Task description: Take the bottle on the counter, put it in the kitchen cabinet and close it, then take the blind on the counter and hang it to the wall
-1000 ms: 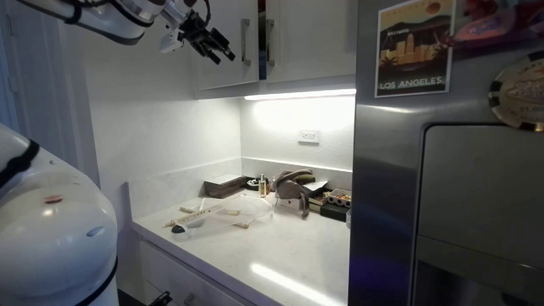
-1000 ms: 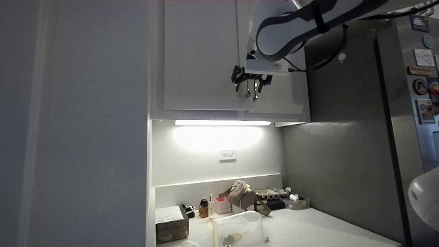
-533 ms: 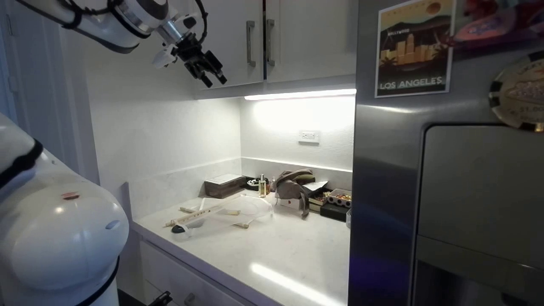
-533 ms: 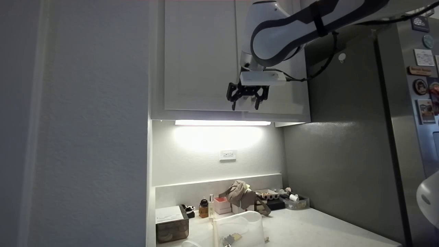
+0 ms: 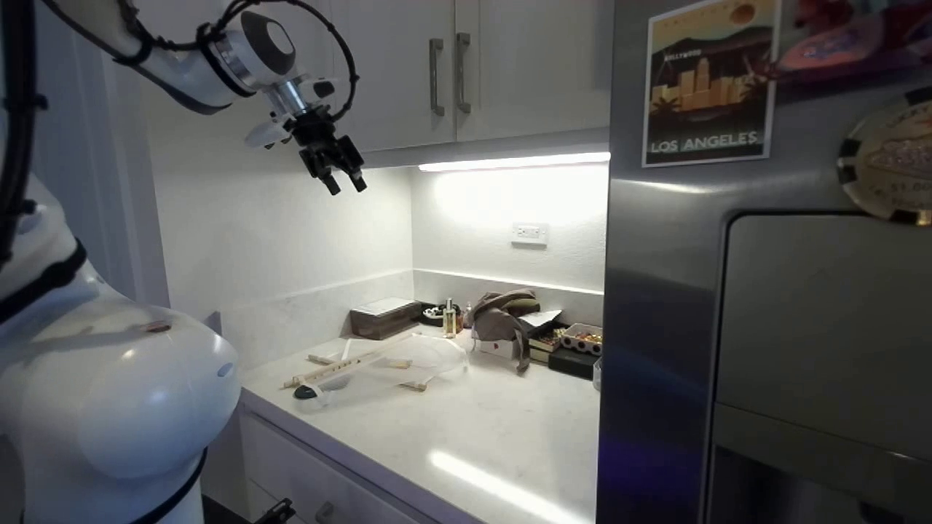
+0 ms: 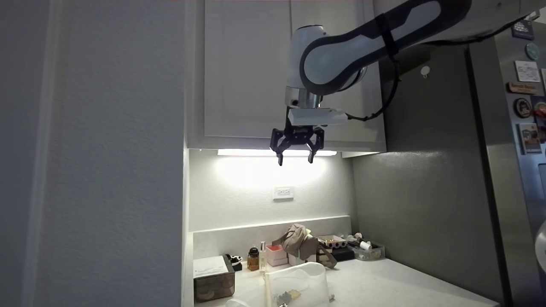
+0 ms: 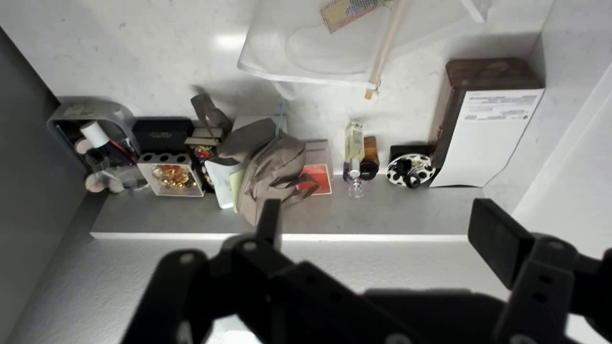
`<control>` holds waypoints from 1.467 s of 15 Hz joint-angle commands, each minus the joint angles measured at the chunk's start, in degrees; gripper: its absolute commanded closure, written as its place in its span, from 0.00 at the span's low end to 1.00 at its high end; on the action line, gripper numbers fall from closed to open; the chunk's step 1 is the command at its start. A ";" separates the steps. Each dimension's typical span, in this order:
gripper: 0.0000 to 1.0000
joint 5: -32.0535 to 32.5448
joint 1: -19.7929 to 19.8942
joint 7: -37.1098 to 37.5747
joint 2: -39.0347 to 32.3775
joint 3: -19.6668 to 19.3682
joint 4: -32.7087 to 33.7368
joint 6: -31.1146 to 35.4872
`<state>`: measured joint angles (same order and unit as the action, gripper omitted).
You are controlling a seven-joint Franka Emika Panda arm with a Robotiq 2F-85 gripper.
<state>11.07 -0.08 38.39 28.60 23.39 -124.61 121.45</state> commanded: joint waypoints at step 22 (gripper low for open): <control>0.00 5.57 -5.12 44.84 -0.43 8.85 -12.22 -1.24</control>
<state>13.84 -5.97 77.02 29.96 31.34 -135.90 119.01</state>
